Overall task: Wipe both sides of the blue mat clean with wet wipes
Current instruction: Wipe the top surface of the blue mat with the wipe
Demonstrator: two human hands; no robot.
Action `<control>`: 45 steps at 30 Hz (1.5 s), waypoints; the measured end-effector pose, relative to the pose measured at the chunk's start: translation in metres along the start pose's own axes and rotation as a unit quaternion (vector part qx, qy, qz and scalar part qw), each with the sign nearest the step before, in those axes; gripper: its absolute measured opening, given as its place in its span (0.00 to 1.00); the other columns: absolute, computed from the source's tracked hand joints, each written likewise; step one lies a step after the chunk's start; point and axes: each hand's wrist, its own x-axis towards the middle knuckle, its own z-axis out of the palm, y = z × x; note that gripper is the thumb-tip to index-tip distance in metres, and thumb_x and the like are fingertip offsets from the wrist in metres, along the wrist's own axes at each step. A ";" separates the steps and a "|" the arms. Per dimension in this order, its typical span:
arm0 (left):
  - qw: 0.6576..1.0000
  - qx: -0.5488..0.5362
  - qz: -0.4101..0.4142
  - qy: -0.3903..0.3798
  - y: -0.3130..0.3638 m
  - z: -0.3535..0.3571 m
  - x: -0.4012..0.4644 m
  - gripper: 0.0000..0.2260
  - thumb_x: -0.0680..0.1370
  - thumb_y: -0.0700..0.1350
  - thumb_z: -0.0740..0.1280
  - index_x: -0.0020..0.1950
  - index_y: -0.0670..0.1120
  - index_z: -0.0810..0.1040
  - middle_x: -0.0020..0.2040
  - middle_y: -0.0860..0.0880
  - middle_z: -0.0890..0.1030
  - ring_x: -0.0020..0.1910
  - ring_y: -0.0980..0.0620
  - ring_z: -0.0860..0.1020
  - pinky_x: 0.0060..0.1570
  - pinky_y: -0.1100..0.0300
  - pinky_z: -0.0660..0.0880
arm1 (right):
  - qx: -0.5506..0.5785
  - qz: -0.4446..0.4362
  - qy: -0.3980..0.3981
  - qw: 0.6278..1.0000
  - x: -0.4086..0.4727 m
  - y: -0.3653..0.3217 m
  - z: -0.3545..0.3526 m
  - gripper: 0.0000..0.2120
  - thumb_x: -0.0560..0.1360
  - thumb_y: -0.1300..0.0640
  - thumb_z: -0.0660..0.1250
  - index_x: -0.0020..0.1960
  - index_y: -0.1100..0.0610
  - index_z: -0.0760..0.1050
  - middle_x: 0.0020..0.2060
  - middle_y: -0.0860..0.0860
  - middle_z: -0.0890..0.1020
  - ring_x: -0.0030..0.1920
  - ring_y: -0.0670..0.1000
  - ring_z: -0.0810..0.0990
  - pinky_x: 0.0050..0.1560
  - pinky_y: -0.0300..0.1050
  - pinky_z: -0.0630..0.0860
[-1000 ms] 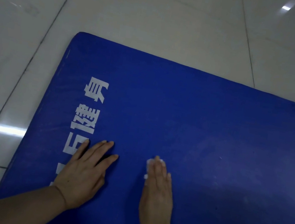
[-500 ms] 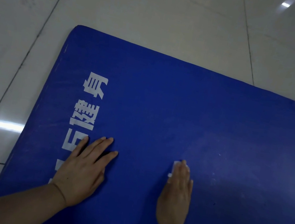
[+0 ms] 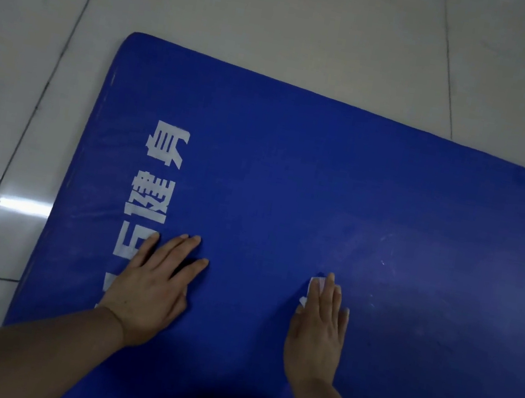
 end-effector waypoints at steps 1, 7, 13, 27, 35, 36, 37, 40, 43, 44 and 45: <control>1.000 0.002 -0.001 0.000 0.000 -0.001 0.000 0.22 0.75 0.49 0.54 0.66 0.45 0.74 0.71 0.42 0.69 0.70 0.43 0.65 0.71 0.43 0.51 | -0.001 -0.011 0.013 1.000 0.000 0.002 -0.002 0.22 0.83 0.50 0.40 0.74 0.53 0.42 0.75 0.46 0.41 0.76 0.46 0.38 0.73 0.43 0.34; 1.000 0.020 -0.006 0.007 0.000 -0.001 0.003 0.22 0.75 0.48 0.54 0.65 0.44 0.75 0.70 0.40 0.70 0.69 0.43 0.65 0.70 0.42 0.53 | 0.044 -0.062 0.011 0.997 -0.001 0.010 0.010 0.23 0.82 0.55 0.44 0.75 0.59 0.46 0.76 0.50 0.50 0.76 0.46 0.43 0.75 0.42 0.40; 0.998 0.017 -0.038 0.039 0.012 0.003 0.000 0.19 0.73 0.37 0.65 0.65 0.41 0.76 0.69 0.37 0.71 0.68 0.39 0.68 0.69 0.38 0.61 | 0.026 -0.086 0.066 0.994 0.001 0.011 0.018 0.23 0.80 0.68 0.55 0.75 0.64 0.58 0.76 0.56 0.58 0.76 0.53 0.50 0.75 0.50 0.47; 0.995 0.004 -0.097 0.022 0.026 0.005 -0.012 0.23 0.77 0.49 0.53 0.68 0.42 0.72 0.71 0.38 0.68 0.70 0.42 0.64 0.71 0.41 0.58 | 0.007 -0.300 0.046 0.953 -0.073 -0.041 0.056 0.27 0.73 0.66 0.47 0.72 0.62 0.60 0.72 0.57 0.66 0.73 0.56 0.63 0.73 0.53 0.50; 0.994 0.002 -0.102 0.024 0.027 0.005 -0.013 0.23 0.77 0.49 0.52 0.68 0.42 0.72 0.71 0.39 0.68 0.71 0.42 0.63 0.72 0.42 0.57 | 0.049 -0.001 0.119 0.992 -0.043 0.031 0.032 0.26 0.77 0.70 0.58 0.74 0.63 0.62 0.74 0.58 0.63 0.75 0.56 0.57 0.74 0.55 0.55; 0.994 0.002 -0.102 0.024 0.027 0.004 -0.013 0.23 0.77 0.49 0.52 0.68 0.42 0.72 0.71 0.39 0.68 0.71 0.42 0.63 0.72 0.42 0.56 | 0.043 -0.038 0.115 0.992 -0.050 0.018 0.035 0.27 0.75 0.71 0.61 0.72 0.63 0.64 0.72 0.58 0.66 0.73 0.58 0.61 0.73 0.56 0.59; 0.994 0.003 -0.102 0.024 0.027 0.004 -0.013 0.23 0.77 0.49 0.52 0.68 0.42 0.72 0.71 0.39 0.68 0.71 0.42 0.64 0.72 0.42 0.55 | 0.038 -0.091 0.110 0.989 -0.058 0.005 0.042 0.28 0.73 0.71 0.63 0.72 0.63 0.65 0.71 0.59 0.67 0.72 0.58 0.64 0.72 0.56 0.60; 0.994 0.005 -0.102 0.024 0.028 0.004 -0.013 0.23 0.77 0.49 0.52 0.68 0.41 0.72 0.71 0.38 0.68 0.70 0.41 0.64 0.71 0.41 0.58 | 0.035 -0.238 0.067 0.968 -0.079 -0.019 0.055 0.28 0.72 0.68 0.55 0.72 0.60 0.62 0.72 0.55 0.66 0.74 0.55 0.60 0.75 0.51 0.53; 0.995 0.004 -0.099 0.030 0.029 0.004 -0.012 0.23 0.77 0.48 0.52 0.68 0.40 0.73 0.70 0.37 0.69 0.69 0.40 0.65 0.70 0.39 0.59 | 0.029 -0.206 0.074 0.975 -0.071 0.008 0.048 0.24 0.77 0.65 0.51 0.73 0.59 0.62 0.72 0.54 0.65 0.74 0.54 0.60 0.75 0.50 0.51; 0.995 0.002 -0.099 0.032 0.029 0.004 -0.012 0.23 0.78 0.48 0.52 0.67 0.40 0.73 0.70 0.37 0.69 0.69 0.40 0.65 0.70 0.39 0.60 | 0.029 -0.157 0.083 0.984 -0.067 0.024 0.043 0.24 0.78 0.67 0.53 0.73 0.59 0.62 0.73 0.54 0.64 0.74 0.54 0.60 0.75 0.51 0.53; 0.994 -0.002 -0.099 0.035 0.030 0.004 -0.014 0.22 0.78 0.47 0.52 0.67 0.40 0.73 0.70 0.37 0.69 0.69 0.40 0.65 0.70 0.39 0.60 | 0.034 -0.094 0.092 0.991 -0.063 0.041 0.040 0.25 0.78 0.68 0.55 0.74 0.59 0.60 0.73 0.54 0.63 0.75 0.53 0.58 0.76 0.52 0.53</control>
